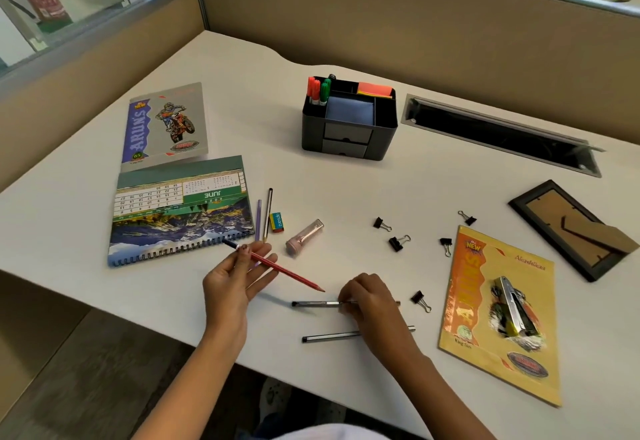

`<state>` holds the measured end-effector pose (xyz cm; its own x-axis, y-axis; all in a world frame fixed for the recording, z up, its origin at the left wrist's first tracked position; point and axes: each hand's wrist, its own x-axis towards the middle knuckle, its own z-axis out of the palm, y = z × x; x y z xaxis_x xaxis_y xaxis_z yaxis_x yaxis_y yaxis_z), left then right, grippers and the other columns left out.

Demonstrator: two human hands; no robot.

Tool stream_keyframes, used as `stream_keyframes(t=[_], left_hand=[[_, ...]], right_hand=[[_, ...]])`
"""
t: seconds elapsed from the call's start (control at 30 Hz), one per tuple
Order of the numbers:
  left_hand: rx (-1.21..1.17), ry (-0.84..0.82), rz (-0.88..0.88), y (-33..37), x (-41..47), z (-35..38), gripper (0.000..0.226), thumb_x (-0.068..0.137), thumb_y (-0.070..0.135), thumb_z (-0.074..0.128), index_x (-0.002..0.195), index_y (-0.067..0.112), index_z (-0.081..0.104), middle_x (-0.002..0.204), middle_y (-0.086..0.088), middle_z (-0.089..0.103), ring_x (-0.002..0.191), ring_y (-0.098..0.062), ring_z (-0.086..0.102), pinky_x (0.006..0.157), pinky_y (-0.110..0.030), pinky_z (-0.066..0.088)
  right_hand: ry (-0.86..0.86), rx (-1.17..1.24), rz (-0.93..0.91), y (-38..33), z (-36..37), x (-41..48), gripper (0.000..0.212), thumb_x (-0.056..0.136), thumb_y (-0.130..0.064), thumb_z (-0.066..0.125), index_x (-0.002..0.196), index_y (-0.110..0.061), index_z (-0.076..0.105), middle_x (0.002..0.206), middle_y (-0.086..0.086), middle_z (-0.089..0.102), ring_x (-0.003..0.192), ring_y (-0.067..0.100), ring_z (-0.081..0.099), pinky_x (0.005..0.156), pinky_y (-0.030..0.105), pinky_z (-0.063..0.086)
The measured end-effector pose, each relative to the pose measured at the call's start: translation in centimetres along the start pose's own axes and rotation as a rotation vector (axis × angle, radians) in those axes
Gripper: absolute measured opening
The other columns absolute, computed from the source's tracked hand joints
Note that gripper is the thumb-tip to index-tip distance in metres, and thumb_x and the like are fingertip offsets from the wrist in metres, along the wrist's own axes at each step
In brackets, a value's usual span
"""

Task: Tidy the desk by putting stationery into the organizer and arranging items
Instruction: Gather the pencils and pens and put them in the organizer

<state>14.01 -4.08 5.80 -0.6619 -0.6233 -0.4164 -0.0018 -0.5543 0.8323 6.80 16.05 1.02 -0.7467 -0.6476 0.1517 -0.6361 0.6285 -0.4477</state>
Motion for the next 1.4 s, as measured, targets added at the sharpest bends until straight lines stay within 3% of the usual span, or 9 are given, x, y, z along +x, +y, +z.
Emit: stream_keyframes(t=[0.2, 0.37, 0.53, 0.67, 0.8, 1.0, 1.13, 1.3, 1.4], left_hand=[[0.113, -0.056, -0.054, -0.5, -0.5, -0.3, 0.025, 0.095, 0.018, 0.049, 0.11, 0.004, 0.064, 0.103, -0.009, 0.072, 0.093, -0.024, 0.07, 0.072, -0.03, 0.059], [0.184, -0.149, -0.095, -1.2, -2.2, 1.1, 0.023, 0.093, 0.019, 0.053, 0.108, 0.006, 0.065, 0.1, -0.009, 0.073, 0.089, -0.025, 0.071, 0.071, -0.032, 0.059], [0.17, -0.197, -0.103, -1.6, -3.4, 2.4, 0.018, 0.091, 0.016, 0.055, 0.103, 0.01, 0.067, 0.094, -0.01, 0.074, 0.086, -0.026, 0.071, 0.07, -0.032, 0.059], [0.171, -0.154, -0.102, -1.4, -3.3, 2.3, 0.018, 0.09, 0.015, 0.057, 0.101, 0.005, 0.067, 0.092, -0.012, 0.074, 0.083, -0.026, 0.072, 0.067, -0.029, 0.059], [0.161, -0.116, -0.062, -1.0, -2.7, 1.8, 0.021, 0.091, 0.017, 0.056, 0.103, 0.003, 0.066, 0.093, -0.011, 0.074, 0.084, -0.026, 0.072, 0.063, -0.026, 0.058], [0.123, -0.074, -0.06, -0.5, -1.5, 0.7, 0.02, 0.091, 0.015, 0.055, 0.102, 0.002, 0.065, 0.097, -0.014, 0.073, 0.086, -0.027, 0.071, 0.063, -0.028, 0.059], [0.153, -0.114, -0.089, -0.6, -1.0, 0.5, 0.021, 0.092, 0.016, 0.055, 0.103, 0.001, 0.065, 0.098, -0.013, 0.073, 0.086, -0.029, 0.071, 0.068, -0.031, 0.06], [0.178, -0.134, -0.11, -0.9, -0.6, 0.4, 0.021, 0.092, 0.016, 0.054, 0.104, 0.001, 0.064, 0.098, -0.012, 0.073, 0.086, -0.028, 0.071, 0.07, -0.032, 0.06], [0.241, -0.168, -0.105, -1.1, -0.5, 0.4, 0.021, 0.095, 0.018, 0.051, 0.105, 0.002, 0.06, 0.098, -0.012, 0.072, 0.089, -0.027, 0.071, 0.073, -0.034, 0.059]], right_hand=[[0.111, -0.047, 0.136, -1.0, -1.0, 1.5, 0.022, 0.079, 0.005, 0.068, 0.085, -0.013, 0.057, 0.083, 0.003, 0.055, 0.069, 0.02, 0.048, 0.059, 0.032, 0.045], [0.193, 0.34, 0.257, -5.2, -3.6, 3.1, 0.008, 0.088, -0.011, 0.064, 0.087, -0.016, 0.058, 0.084, -0.006, 0.06, 0.075, 0.008, 0.053, 0.065, 0.016, 0.042], [0.094, 0.47, 0.34, -7.8, -2.8, 3.1, 0.009, 0.086, -0.02, 0.069, 0.083, -0.019, 0.06, 0.077, -0.007, 0.061, 0.069, 0.005, 0.054, 0.06, 0.013, 0.04], [0.055, 0.494, 0.289, -7.8, -2.9, 2.6, 0.005, 0.087, -0.018, 0.067, 0.084, -0.018, 0.063, 0.08, -0.006, 0.064, 0.072, 0.005, 0.057, 0.063, 0.014, 0.044], [0.035, 0.437, 0.263, -6.1, -4.0, 1.5, 0.012, 0.085, -0.012, 0.069, 0.084, -0.023, 0.064, 0.081, -0.009, 0.064, 0.078, 0.004, 0.056, 0.067, 0.013, 0.043], [-0.234, 0.115, 0.228, -2.2, -4.2, -2.0, 0.021, 0.081, -0.01, 0.072, 0.096, -0.023, 0.065, 0.092, -0.013, 0.054, 0.085, 0.004, 0.047, 0.07, 0.011, 0.036], [-0.225, -0.107, 0.171, -0.6, -2.4, -3.6, 0.035, 0.063, -0.001, 0.081, 0.083, -0.024, 0.064, 0.084, -0.008, 0.059, 0.075, 0.015, 0.05, 0.06, 0.026, 0.044], [-0.106, -0.27, 0.142, -0.6, -1.6, -2.9, 0.046, 0.05, 0.011, 0.075, 0.071, -0.023, 0.052, 0.068, -0.007, 0.051, 0.061, 0.011, 0.033, 0.052, 0.024, 0.03], [-0.02, -0.269, 0.202, -1.0, -1.9, -1.8, 0.048, 0.052, 0.015, 0.073, 0.075, -0.021, 0.052, 0.068, -0.005, 0.049, 0.058, 0.014, 0.037, 0.053, 0.025, 0.03]])
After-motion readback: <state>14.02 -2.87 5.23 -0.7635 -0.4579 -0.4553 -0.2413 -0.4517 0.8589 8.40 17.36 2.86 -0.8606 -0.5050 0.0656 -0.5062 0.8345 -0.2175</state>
